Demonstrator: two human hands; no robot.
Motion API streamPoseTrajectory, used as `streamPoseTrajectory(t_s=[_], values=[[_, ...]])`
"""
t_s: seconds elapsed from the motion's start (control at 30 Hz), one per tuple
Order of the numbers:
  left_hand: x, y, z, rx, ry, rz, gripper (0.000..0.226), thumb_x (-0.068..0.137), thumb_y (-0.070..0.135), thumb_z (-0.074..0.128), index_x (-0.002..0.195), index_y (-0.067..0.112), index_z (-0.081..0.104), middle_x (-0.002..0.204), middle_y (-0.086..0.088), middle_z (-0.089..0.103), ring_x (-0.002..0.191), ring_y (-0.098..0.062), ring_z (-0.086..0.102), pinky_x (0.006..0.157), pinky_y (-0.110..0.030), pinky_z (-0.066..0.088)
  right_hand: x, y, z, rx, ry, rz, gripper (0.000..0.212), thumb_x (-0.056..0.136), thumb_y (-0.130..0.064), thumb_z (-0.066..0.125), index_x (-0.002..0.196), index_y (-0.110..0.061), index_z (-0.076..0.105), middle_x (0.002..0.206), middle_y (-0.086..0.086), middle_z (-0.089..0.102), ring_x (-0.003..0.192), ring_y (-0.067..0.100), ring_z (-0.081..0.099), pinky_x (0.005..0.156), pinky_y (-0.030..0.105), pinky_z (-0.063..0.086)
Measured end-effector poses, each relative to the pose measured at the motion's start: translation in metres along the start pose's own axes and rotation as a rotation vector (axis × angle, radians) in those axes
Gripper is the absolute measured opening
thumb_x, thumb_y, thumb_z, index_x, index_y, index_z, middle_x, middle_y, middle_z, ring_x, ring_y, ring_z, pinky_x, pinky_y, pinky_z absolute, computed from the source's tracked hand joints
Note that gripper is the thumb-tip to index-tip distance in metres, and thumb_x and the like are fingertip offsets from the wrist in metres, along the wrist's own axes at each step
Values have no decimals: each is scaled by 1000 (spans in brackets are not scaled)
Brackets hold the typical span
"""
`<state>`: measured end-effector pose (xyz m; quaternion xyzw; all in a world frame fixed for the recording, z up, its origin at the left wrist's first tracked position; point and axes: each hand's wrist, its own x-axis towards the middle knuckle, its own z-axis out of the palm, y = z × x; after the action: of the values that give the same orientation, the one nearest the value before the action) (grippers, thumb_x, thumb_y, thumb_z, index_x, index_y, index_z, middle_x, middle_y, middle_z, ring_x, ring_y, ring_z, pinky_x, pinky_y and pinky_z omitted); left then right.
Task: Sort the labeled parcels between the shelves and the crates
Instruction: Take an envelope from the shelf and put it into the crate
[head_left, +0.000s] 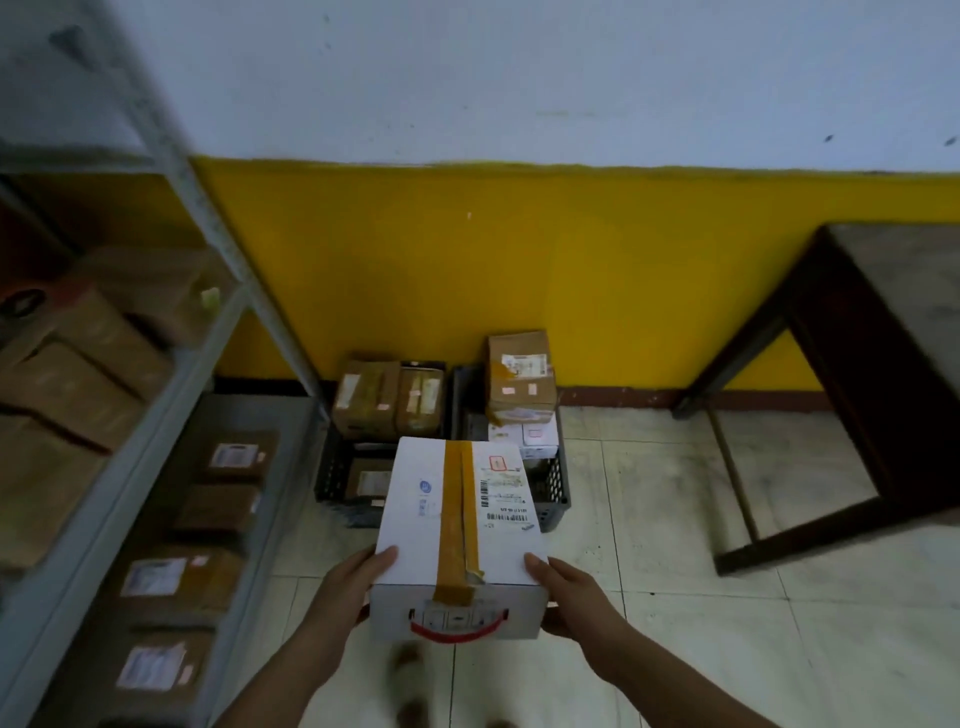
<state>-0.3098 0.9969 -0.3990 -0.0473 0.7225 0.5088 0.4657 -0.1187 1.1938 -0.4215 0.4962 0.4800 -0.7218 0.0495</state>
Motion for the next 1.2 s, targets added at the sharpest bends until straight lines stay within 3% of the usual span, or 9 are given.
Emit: streamPoseTrajectory(t_s=[0.27,0.4,0.5,0.57,0.63,0.77,0.93,1.07,1.2], values=[[144,62,2,48,-85,-112,36,95,37,64,126,18,65,115,-7,73,107,-27,65,77,-35,52,112,-62,8,49,104,63,33,94,-43,62,115,-19,70,105,5,77,104,29,71,93,43,58],[212,101,1,103,-182,-141,34,96,37,61,129,28,59,120,2,69,112,-20,61,92,-37,48,163,-101,16,79,169,85,29,96,-41,60,117,-22,67,108,4,76,103,27,71,79,32,59],[261,124,1,162,-239,-177,31,98,34,59,129,29,57,119,5,67,112,-18,59,98,-36,45,201,-119,21,88,199,124,27,97,-39,58,116,-22,67,109,3,75,104,26,69,81,33,56],[292,130,0,202,-254,-210,29,99,34,59,128,29,56,124,0,66,120,-23,58,104,-40,45,227,-121,24,79,202,156,25,98,-38,57,114,-21,67,106,3,75,100,25,69,81,34,57],[320,126,1,225,-256,-241,28,99,35,58,127,31,55,124,0,65,122,-25,57,110,-43,43,254,-119,26,74,183,176,22,101,-34,53,110,-19,66,103,3,74,93,22,70,70,25,56],[361,99,1,248,-216,-322,27,98,38,60,124,30,60,123,2,69,116,-21,62,106,-42,48,308,-98,24,39,131,237,29,102,-31,50,119,-9,58,107,11,71,88,20,70,61,21,55],[390,60,16,210,-155,-402,24,99,33,59,122,27,61,112,3,71,106,-17,65,81,-29,51,359,-60,10,40,103,357,34,101,-32,52,124,-7,55,109,16,71,95,28,71,82,37,60],[401,27,32,198,-125,-475,26,100,33,59,125,25,60,120,-4,71,113,-24,63,94,-36,49,379,-30,-9,38,84,420,27,102,-31,51,118,-9,55,101,10,70,88,21,69,65,27,58],[401,2,51,227,-93,-493,33,99,37,59,129,24,60,120,-3,71,114,-24,63,101,-40,49,391,-9,-24,-16,76,472,32,103,-38,46,117,-11,54,102,8,68,95,24,67,86,40,58]])
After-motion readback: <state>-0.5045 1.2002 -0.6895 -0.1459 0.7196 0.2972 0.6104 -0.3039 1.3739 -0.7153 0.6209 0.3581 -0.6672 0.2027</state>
